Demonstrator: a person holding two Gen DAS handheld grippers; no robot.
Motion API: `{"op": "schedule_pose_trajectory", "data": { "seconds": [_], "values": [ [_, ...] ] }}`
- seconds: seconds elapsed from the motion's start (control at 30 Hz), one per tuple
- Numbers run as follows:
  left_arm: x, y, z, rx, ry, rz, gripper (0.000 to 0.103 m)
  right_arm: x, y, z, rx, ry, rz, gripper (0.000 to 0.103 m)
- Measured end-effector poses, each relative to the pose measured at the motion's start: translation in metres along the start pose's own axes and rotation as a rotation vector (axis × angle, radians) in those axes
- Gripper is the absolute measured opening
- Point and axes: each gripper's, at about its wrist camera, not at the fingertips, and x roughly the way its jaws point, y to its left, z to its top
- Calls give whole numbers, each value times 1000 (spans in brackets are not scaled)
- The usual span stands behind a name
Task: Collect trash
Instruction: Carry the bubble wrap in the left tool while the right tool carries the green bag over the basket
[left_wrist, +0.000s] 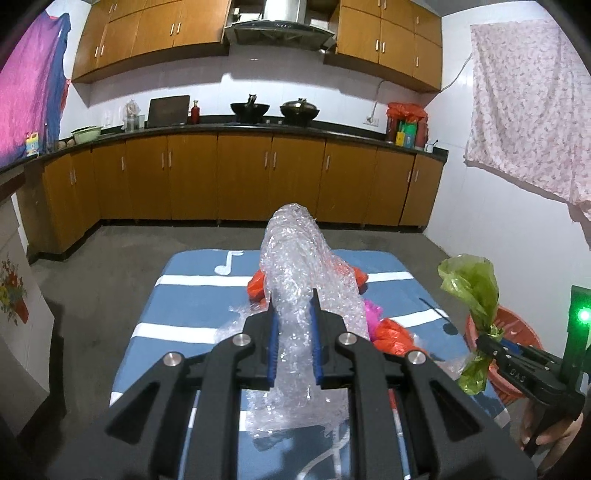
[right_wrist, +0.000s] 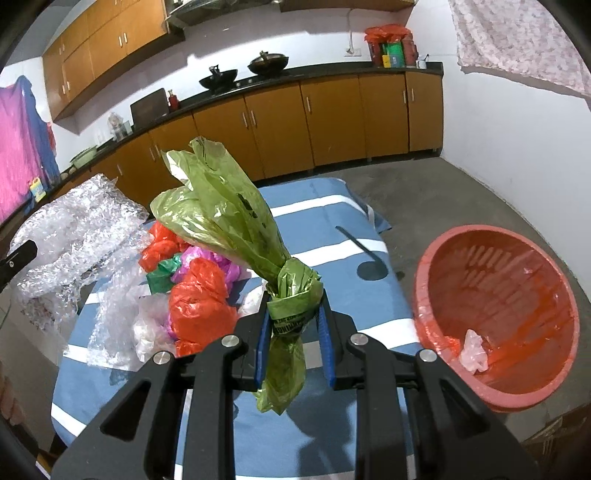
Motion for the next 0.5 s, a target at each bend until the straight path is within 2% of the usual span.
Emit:
{"op": "schedule_pose_trajectory", "data": {
  "seconds": [0.23,0.5],
  "values": [
    [-5,-22,5,19,-18,-45,15,-15,-22,3,27,-30,-28,24],
    [1,-63,3,37,-10,-129,15,-37,-61,4,50,-66,-104,24]
  ]
}}
